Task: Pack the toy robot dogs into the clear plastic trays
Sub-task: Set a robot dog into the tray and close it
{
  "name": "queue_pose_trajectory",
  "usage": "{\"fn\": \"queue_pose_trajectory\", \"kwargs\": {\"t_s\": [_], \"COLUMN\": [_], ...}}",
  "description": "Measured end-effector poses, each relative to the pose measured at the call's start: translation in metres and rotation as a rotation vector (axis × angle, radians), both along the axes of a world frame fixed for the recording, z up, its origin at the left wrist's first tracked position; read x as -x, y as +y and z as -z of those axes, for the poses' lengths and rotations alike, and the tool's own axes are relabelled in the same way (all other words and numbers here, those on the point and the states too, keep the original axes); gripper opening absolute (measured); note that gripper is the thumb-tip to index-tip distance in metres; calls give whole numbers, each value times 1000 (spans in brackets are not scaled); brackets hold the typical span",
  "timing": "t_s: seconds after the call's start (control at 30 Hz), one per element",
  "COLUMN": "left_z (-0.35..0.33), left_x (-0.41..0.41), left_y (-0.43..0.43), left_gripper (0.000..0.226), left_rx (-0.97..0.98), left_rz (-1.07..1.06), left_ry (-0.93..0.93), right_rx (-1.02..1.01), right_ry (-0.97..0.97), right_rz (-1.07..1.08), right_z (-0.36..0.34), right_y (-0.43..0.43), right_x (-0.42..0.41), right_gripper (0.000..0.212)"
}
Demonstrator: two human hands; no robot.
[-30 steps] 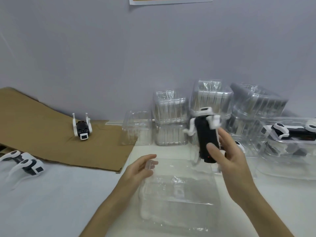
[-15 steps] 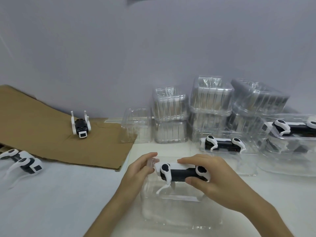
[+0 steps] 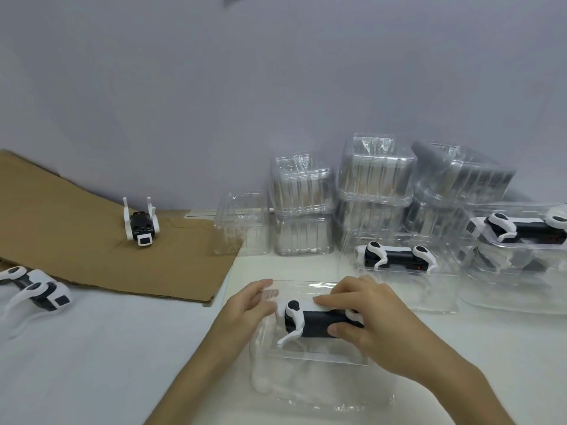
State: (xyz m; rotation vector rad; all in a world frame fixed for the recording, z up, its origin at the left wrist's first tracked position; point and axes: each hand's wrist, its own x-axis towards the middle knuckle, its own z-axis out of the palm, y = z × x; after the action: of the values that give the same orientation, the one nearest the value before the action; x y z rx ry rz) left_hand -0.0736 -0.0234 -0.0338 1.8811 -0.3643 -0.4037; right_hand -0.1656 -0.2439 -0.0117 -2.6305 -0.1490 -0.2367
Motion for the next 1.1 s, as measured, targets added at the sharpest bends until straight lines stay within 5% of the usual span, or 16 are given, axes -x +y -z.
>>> {"fn": "queue_pose_trajectory", "kwargs": {"t_s": [0.07, 0.2, 0.37, 0.47, 0.67, 0.87, 1.1], "left_z": [-2, 3, 5, -3, -10, -13, -13], "left_x": [2, 1, -1, -1, 5, 7, 1], "left_y": [1, 1, 4, 6, 6, 4, 10], "left_gripper": [4, 36, 17, 35, 55, 53, 105], "left_rx": [-69, -75, 57, 187, 348, 424, 315], "left_rz": [15, -48, -112, -122, -71, -65, -2], "left_ry": [21, 8, -107, -150, -312, -289, -266], "right_rx": [3, -133, -509, -721, -1001, -1057, -1073], "right_ry": [-20, -162, -393, -279, 202, 121, 27], "right_rz": [0, 40, 263, 321, 138, 113, 116], "right_z": [2, 2, -9, -11, -4, -5, -11], "right_y": [3, 1, -8, -15, -10, -9, -10], "right_x": [-2, -1, 0, -3, -5, -3, 0], "right_gripper": [36, 20, 19, 24, 70, 51, 62]}}
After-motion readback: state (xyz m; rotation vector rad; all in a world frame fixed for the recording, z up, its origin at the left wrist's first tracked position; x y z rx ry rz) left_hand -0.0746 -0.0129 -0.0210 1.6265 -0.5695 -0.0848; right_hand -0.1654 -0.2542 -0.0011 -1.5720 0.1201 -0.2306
